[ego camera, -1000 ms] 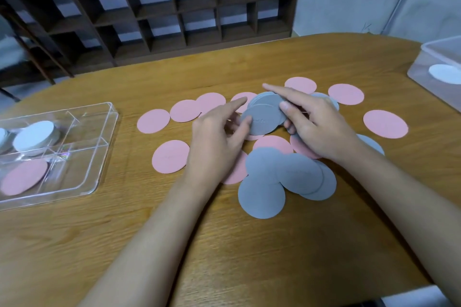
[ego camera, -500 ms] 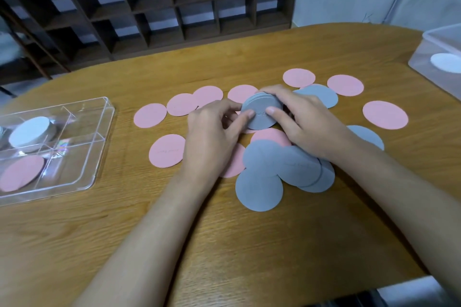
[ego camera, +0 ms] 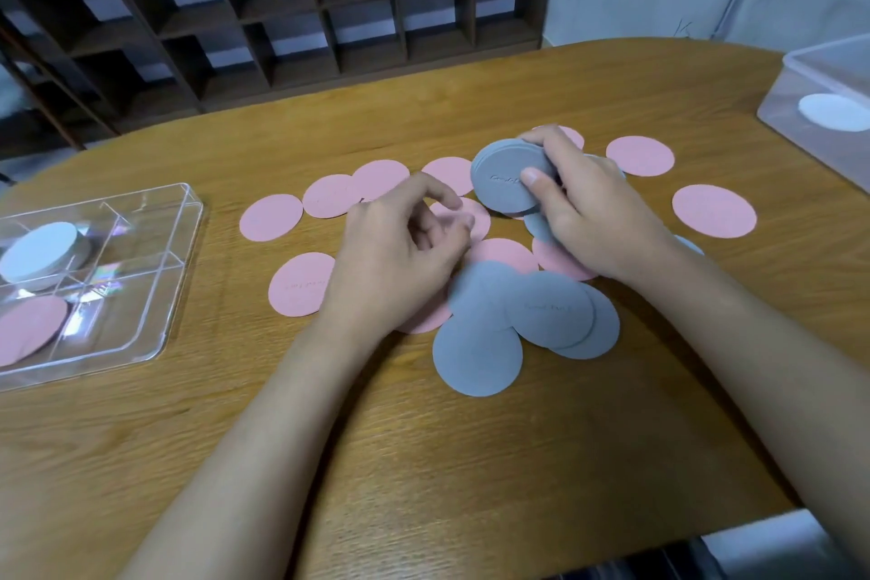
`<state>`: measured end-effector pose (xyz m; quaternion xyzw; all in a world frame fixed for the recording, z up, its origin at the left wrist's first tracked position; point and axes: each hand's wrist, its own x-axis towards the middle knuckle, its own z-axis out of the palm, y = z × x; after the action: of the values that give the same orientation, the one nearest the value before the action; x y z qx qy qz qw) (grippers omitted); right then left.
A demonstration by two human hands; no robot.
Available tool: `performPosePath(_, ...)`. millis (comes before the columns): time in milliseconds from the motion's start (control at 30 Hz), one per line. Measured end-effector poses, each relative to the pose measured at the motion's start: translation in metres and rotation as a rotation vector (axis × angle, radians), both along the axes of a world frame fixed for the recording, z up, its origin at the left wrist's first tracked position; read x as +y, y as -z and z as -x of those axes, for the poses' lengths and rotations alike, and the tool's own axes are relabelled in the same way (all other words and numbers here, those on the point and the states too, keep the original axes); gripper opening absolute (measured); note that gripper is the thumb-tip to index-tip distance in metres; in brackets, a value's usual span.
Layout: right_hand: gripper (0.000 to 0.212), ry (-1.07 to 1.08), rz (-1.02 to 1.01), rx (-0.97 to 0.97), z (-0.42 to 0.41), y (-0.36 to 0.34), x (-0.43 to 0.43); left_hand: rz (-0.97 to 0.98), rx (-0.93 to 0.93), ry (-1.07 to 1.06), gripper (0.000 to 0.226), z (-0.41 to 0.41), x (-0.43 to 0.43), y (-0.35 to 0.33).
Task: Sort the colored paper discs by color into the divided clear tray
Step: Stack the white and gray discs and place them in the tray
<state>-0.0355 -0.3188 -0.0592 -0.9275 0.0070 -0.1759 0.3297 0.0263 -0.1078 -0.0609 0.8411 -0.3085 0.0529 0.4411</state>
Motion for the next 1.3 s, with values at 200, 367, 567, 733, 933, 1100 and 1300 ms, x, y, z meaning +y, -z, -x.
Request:
performPosePath(200, 0.021, 0.008, 0.006, 0.007, -0.002, 0.003, -0.002, -0.301, 0.209, 0.327, 0.046, -0.001, 0.011, -0.005)
performPosePath(367, 0.021, 0.002, 0.001, 0.022, -0.003, 0.002, 0.001, -0.351, 0.186, 0.327, 0.055, -0.003, 0.011, -0.006)
performPosePath(567, 0.021, -0.016, -0.005, 0.042, -0.001, 0.001, 0.003, -0.242, 0.244, 0.312, 0.041, -0.004, 0.01, -0.006)
performPosePath(733, 0.022, -0.005, -0.025, 0.024, -0.001, 0.001, 0.002, -0.067, 0.298, 0.285, 0.009, -0.013, 0.014, -0.006)
performPosePath(933, 0.025, -0.043, -0.077, 0.053, 0.0, 0.002, 0.004, 0.147, 0.306, 0.224, 0.007, -0.015, 0.01, -0.002)
performPosePath(1100, 0.031, -0.056, -0.104, 0.075, 0.0, 0.001, 0.005, 0.297, 0.279, 0.108, 0.008, -0.009, -0.001, 0.002)
performPosePath(1300, 0.036, -0.109, -0.127, 0.062, 0.0, 0.002, 0.009, 0.287, 0.213, -0.029, 0.005, -0.002, -0.008, 0.009)
